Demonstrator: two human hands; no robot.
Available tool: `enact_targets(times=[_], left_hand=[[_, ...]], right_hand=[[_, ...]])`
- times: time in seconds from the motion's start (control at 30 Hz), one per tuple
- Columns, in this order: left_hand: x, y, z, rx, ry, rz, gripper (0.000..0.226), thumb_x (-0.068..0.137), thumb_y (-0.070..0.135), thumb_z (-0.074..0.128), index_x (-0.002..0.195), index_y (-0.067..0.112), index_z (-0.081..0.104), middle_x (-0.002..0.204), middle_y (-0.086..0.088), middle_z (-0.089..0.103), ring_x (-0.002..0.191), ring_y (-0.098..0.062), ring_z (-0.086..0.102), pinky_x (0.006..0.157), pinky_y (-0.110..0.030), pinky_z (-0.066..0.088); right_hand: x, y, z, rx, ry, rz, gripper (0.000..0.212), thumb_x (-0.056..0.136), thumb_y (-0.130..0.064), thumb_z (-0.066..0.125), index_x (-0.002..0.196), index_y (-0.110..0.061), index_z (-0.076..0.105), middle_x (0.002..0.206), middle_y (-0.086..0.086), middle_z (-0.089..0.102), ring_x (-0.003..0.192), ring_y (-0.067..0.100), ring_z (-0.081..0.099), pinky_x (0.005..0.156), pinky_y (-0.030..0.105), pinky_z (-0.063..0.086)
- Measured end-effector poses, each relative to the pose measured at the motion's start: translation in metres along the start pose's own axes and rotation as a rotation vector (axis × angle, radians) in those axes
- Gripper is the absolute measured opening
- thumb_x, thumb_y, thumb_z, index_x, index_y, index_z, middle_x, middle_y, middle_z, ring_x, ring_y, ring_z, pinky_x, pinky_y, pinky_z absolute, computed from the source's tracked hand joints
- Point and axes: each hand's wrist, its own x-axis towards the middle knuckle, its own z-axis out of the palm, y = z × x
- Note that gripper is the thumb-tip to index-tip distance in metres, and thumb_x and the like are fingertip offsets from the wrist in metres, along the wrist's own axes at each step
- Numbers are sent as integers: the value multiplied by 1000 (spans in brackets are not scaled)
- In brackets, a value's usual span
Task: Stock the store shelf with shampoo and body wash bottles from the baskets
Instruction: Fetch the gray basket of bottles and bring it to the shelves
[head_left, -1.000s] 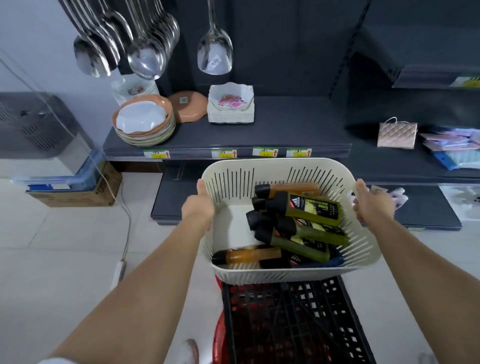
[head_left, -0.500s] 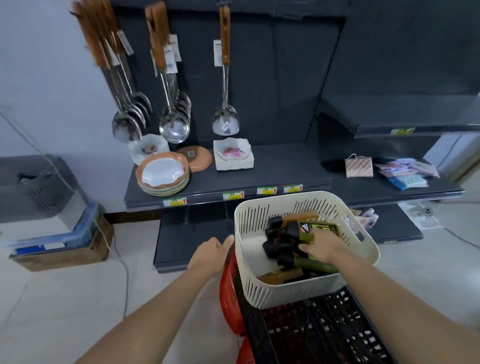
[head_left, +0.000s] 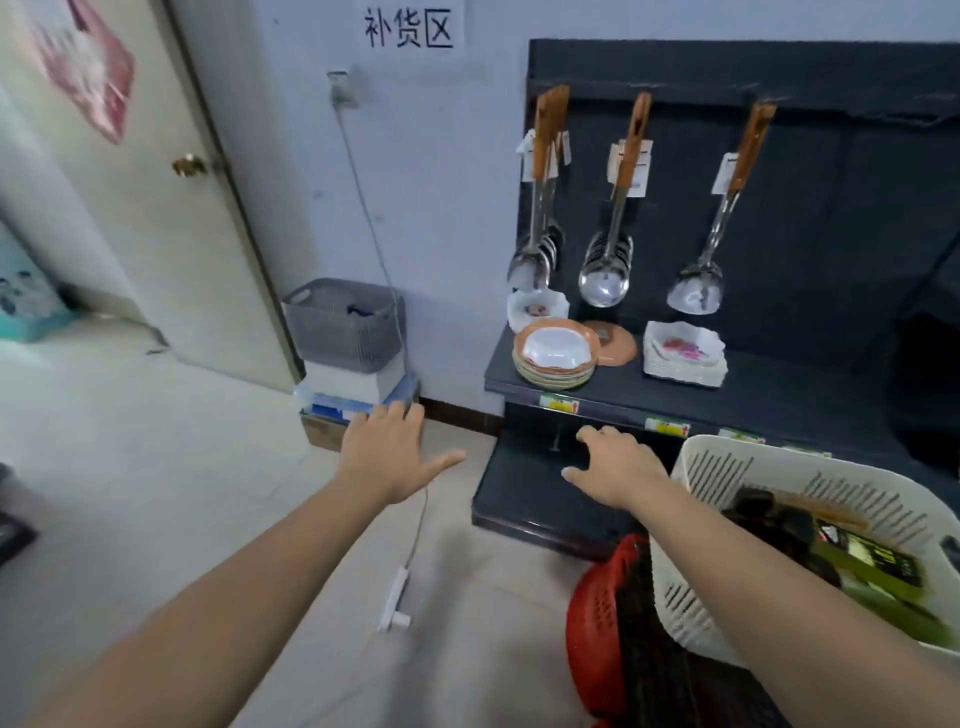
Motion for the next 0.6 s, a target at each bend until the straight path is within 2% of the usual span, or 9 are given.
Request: enact_targets(times=[0.1, 0.2, 0.33, 0.6], left_hand=[[1, -67, 4, 5, 38, -88, 117, 57, 92, -9, 124, 19, 53, 122, -4, 59, 114, -25, 53, 93, -38, 41], [14, -132, 13, 64, 24, -162, 110, 59, 87, -7, 124, 21, 51, 122, -1, 57, 114, -23, 52, 92, -36, 38], [50, -214, 16, 91, 21, -246, 106, 63, 87, -3, 122, 19, 53, 120, -4, 60, 111, -25, 54, 89, -37, 40], [130, -336, 14, 137, 43, -282, 110, 63, 85, -5, 128, 17, 52, 126, -5, 57, 116, -25, 52, 93, -38, 39]], right_hand=[[30, -53, -10, 50, -16, -83, 62, 92, -47, 54, 142, -16, 36, 141, 10, 46, 128, 30, 46, 100, 42, 43], [73, -107, -21, 91, -38, -147, 62, 91, -44, 57, 142, -15, 36, 142, 11, 46, 128, 30, 47, 100, 41, 43], [135, -171, -34, 38, -43, -194, 54, 91, -46, 57, 132, -14, 44, 133, 11, 52, 120, 29, 51, 97, 39, 45], [245, -258, -70, 87, -108, -193, 59, 93, -44, 55, 140, -11, 41, 144, 10, 45, 128, 27, 47, 100, 33, 39]])
